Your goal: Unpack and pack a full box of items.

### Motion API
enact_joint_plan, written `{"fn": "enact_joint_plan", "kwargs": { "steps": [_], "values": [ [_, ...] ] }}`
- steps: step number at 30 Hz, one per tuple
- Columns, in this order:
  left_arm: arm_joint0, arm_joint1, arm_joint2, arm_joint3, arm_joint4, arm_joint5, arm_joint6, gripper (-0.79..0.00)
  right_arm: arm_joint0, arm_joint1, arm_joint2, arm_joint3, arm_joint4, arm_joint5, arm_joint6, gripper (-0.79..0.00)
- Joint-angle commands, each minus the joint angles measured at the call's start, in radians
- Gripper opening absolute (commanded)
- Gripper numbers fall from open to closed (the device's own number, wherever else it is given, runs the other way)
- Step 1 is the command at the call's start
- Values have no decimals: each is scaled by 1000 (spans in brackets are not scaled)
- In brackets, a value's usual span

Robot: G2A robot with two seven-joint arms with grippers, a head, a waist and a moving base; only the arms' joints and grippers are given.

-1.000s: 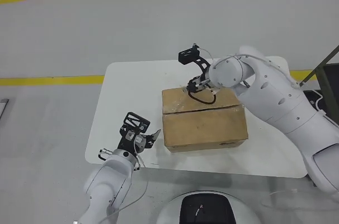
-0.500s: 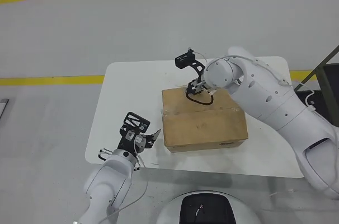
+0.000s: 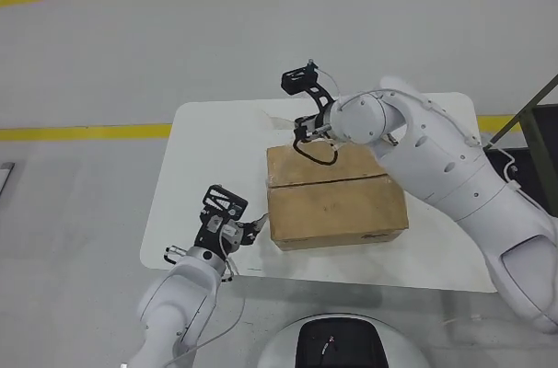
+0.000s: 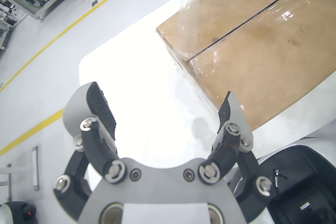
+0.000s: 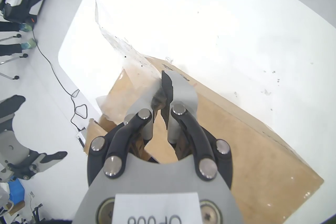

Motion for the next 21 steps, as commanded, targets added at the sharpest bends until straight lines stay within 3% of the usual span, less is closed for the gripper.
{"fn": "enact_joint_plan", "kwargs": {
  "steps": [1, 9, 21],
  "values": [
    [-1, 0, -7, -14, -36, -2, -8, 0, -22, 5, 23, -42, 14, 13, -13, -785],
    [-16, -1, 23, 6, -57, -22, -23, 0, -81, 11, 96, -113, 115, 39, -32, -785],
    [-59, -10, 107, 87, -11, 24, -14, 0, -51, -24, 68, -128, 197, 44, -41, -785]
  ]
}}
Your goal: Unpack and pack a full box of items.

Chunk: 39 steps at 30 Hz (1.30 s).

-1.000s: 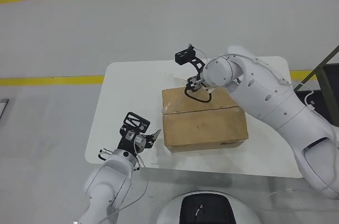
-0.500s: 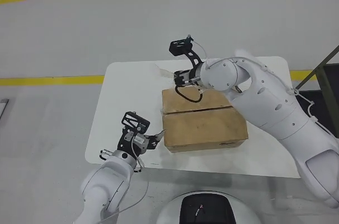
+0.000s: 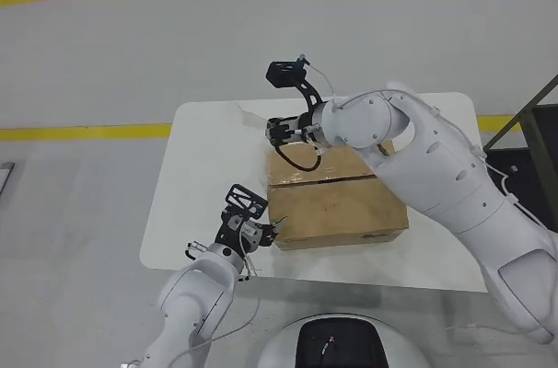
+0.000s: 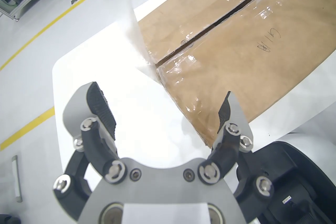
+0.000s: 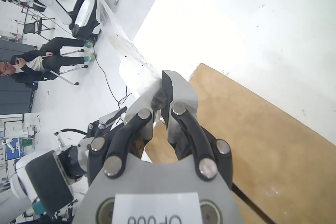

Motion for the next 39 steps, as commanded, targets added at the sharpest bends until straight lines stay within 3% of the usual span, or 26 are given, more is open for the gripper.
{"fn": "enact_joint_plan", "kwargs": {
  "steps": [1, 9, 22, 29, 39],
  "values": [
    [-3, -1, 4, 10, 3, 3, 1, 0, 11, -9, -11, 1, 13, -9, -4, -785],
    [-8, -2, 4, 44, 16, 10, 8, 0, 40, -35, -40, 32, 40, -19, -4, -785],
    [-23, -5, 13, 85, 35, 24, 8, 0, -22, -23, 9, -20, 42, 27, 17, -785],
    [-22, -5, -1, 62, 34, 30, 7, 0, -127, 19, 77, -93, -56, 99, 58, -785],
    [-14, -4, -4, 68, 52, 24, 10, 0, -370, 98, 237, -332, -220, 166, 113, -785]
  ]
}}
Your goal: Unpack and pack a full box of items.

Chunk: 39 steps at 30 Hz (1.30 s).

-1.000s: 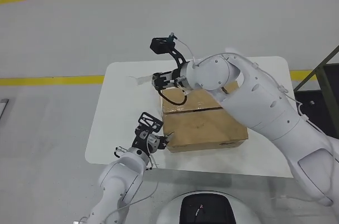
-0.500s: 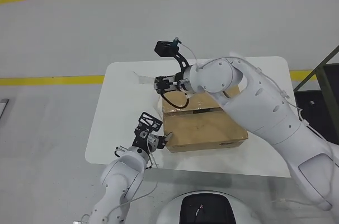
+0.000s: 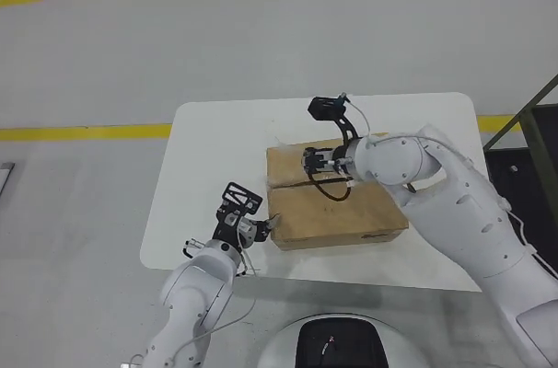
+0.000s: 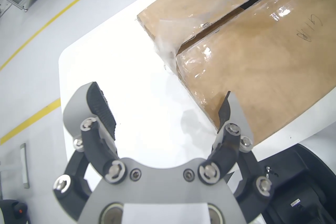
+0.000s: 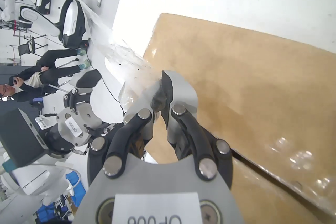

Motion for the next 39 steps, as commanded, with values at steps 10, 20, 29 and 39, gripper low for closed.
{"fn": "enact_joint_plan", "kwargs": {
  "steps": [10, 20, 29, 39],
  "values": [
    [4, -2, 12, -10, 21, 1, -7, 0, -153, 38, 102, -155, -90, -58, -58, -776],
    [10, -2, 7, -24, 30, -5, -7, 0, -219, 50, 136, -199, -99, -61, -75, -773],
    [9, -3, 2, -42, 43, -6, 3, 0, -224, 51, 119, -206, -111, -39, -58, -785],
    [-14, -6, -5, -83, 22, 10, 10, -505, -257, 54, 135, -223, -105, 1, -64, -785]
  ]
}}
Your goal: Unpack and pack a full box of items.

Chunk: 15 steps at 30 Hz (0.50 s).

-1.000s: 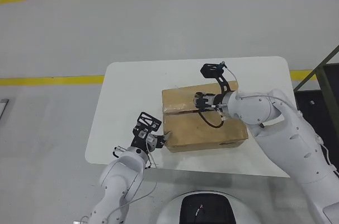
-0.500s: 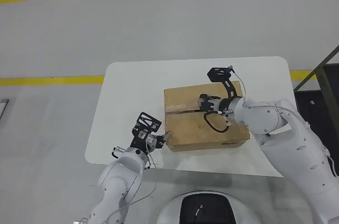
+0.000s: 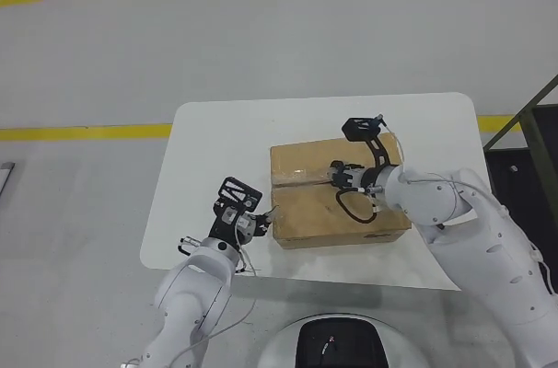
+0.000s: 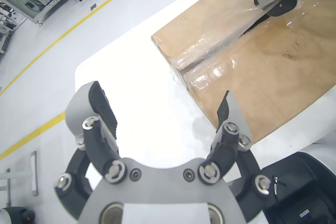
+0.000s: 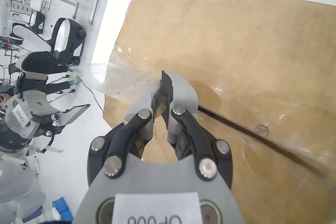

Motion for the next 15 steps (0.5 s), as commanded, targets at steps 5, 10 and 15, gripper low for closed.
{"fn": "enact_joint_plan", "kwargs": {
  "steps": [5, 10, 15],
  "values": [
    [-29, -6, 25, 4, -3, 25, 2, -785, -18, 2, 3, -15, 2, 31, 1, -785],
    [-68, -16, 79, 35, 6, 43, 10, -785, -27, 3, 6, -18, -1, 42, -3, -785],
    [-108, -26, 136, 77, 13, 57, 0, -785, -38, 4, 17, -16, 20, 58, -10, -776]
  ]
}}
